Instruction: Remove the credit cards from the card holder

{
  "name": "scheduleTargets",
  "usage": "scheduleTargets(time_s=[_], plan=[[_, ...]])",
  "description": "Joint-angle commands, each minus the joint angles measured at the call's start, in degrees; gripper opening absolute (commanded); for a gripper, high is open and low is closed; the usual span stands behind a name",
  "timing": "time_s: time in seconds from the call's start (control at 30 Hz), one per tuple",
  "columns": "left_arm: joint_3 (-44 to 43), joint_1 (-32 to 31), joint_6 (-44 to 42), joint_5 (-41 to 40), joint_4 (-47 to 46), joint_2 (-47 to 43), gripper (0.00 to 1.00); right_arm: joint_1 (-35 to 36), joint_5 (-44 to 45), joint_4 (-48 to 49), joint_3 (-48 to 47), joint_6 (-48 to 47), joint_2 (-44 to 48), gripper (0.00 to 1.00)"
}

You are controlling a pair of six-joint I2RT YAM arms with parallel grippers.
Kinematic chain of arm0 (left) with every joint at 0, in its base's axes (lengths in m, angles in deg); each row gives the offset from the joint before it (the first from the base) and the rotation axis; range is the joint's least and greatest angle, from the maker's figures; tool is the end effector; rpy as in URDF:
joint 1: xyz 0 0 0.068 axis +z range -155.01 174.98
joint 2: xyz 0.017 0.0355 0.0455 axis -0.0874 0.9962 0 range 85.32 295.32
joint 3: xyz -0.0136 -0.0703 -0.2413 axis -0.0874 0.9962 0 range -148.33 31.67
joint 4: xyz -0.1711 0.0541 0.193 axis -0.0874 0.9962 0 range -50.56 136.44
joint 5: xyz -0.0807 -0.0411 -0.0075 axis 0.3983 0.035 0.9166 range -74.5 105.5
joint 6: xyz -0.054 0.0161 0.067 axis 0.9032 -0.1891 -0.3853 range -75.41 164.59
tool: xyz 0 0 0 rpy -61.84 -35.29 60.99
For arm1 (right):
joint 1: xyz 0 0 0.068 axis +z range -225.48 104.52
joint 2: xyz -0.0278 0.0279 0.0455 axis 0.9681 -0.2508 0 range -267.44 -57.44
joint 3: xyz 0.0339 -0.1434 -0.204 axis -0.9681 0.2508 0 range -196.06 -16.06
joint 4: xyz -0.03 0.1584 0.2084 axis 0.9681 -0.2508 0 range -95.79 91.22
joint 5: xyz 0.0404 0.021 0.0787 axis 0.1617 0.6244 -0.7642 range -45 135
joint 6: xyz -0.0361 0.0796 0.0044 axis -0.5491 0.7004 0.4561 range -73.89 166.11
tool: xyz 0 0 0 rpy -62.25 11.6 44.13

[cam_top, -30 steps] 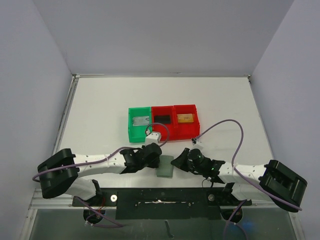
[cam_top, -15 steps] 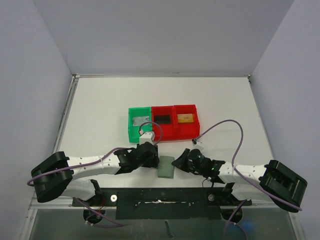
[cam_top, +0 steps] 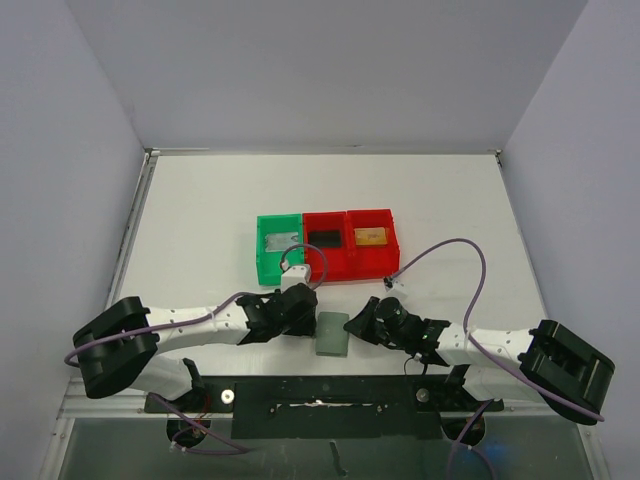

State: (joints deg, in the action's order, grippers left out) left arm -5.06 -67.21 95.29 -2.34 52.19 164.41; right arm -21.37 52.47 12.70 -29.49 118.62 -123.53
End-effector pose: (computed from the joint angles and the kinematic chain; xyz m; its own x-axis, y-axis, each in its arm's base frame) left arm 0.1525 -0.2382 0.1078 -0.8306 -0.0040 -0.5569 0.1854 0.9409 -0.2834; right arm 0.1448 0.1831 0.0753 -0.8275 0.4697 -0.3078 0.1440 0.7072 0.6922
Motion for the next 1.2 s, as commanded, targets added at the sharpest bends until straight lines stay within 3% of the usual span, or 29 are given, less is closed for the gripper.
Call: scheduleTargets(time_s=[0.0,0.37,0.5,0.7,1.0,1.17], plan=[[-2.61,0.06,0.95,-1.69,1.40,0.44,0.43,0.20,1.86,-1.81,-1.51,-0.82,0.49,0.01],[-2.07,0.01,1.93,0.59,-1.21,0.61,0.18,-0.06,1.85,-3.35,-2.51,-1.44,0.30,0.02],[-1.17,0.04,2.42,1.09,-2.67,-0.96,0.00,-0.25,1.59,-3.49,-2.89,-1.87,0.69,0.07],[1.63,0.12,1.28,1.89,-6.95,-6.39,0.00,-0.69,1.94,-8.67,-6.09,-4.18,2.63,0.22],[3.00,0.15,0.36,2.52,-10.51,-12.86,0.00,-0.61,1.80,-16.08,-10.01,-6.30,5.44,0.53],[2.02,0.14,-0.82,4.43,-14.06,-14.53,0.00,-0.50,-0.51,-13.44,-9.87,-6.02,3.87,0.56]])
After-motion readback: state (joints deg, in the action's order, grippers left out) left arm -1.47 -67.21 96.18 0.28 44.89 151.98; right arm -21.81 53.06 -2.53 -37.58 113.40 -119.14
